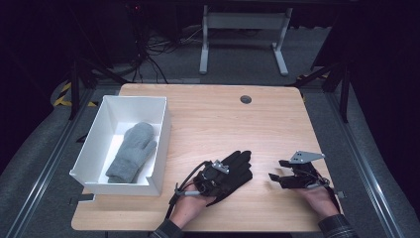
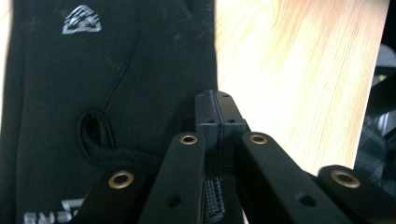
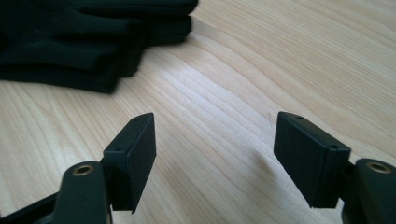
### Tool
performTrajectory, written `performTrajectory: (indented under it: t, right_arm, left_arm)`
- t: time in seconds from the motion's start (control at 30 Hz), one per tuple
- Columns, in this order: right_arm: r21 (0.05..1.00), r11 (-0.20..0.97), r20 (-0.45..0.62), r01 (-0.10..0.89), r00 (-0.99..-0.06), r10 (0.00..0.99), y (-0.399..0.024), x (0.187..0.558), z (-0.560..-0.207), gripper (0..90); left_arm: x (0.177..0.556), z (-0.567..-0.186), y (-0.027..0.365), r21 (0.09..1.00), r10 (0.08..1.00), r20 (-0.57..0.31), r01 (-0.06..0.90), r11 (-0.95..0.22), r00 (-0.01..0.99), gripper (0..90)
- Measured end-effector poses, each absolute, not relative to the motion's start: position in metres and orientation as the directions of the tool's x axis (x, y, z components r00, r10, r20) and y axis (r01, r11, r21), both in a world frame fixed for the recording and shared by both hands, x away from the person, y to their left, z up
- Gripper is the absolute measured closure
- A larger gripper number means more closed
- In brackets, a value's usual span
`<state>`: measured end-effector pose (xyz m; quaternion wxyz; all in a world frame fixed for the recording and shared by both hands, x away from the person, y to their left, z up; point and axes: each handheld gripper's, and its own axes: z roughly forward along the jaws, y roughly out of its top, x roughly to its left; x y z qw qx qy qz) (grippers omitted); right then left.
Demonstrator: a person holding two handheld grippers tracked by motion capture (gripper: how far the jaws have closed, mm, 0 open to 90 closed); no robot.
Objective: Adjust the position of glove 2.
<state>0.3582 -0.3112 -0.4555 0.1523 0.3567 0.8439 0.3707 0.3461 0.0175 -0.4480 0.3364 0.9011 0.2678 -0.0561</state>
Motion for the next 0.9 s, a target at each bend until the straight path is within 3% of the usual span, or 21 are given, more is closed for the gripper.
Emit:
performTrajectory:
  t: [0.27,0.5,0.67,0.77,0.9]
  right_arm:
    - [0.72,0.486,-0.002,0.494,-0.699,0.715,-0.312,0.362,-0.462,23.2]
    - [0.722,0.502,-0.032,0.476,-0.702,0.712,-0.309,0.362,-0.469,11.7]
    - [0.725,0.499,-0.03,0.475,-0.701,0.712,-0.309,0.362,-0.47,9.6]
    - [0.723,0.498,-0.031,0.478,-0.698,0.715,-0.309,0.363,-0.47,9.0]
    - [0.723,0.498,-0.031,0.478,-0.698,0.715,-0.309,0.363,-0.47,8.9]
  left_arm:
    - [0.344,-0.443,0.029,0.6,0.418,-0.247,0.476,-0.643,0.874,87.7]
    - [0.354,-0.425,0.03,0.647,0.396,-0.13,0.381,-0.661,0.909,53.6]
    - [0.369,-0.427,0.024,0.634,0.42,-0.078,0.37,-0.679,0.904,33.2]
    - [0.374,-0.434,0.019,0.623,0.43,-0.063,0.372,-0.688,0.901,26.0]
    - [0.378,-0.441,0.016,0.598,0.432,-0.049,0.373,-0.71,0.901,22.8]
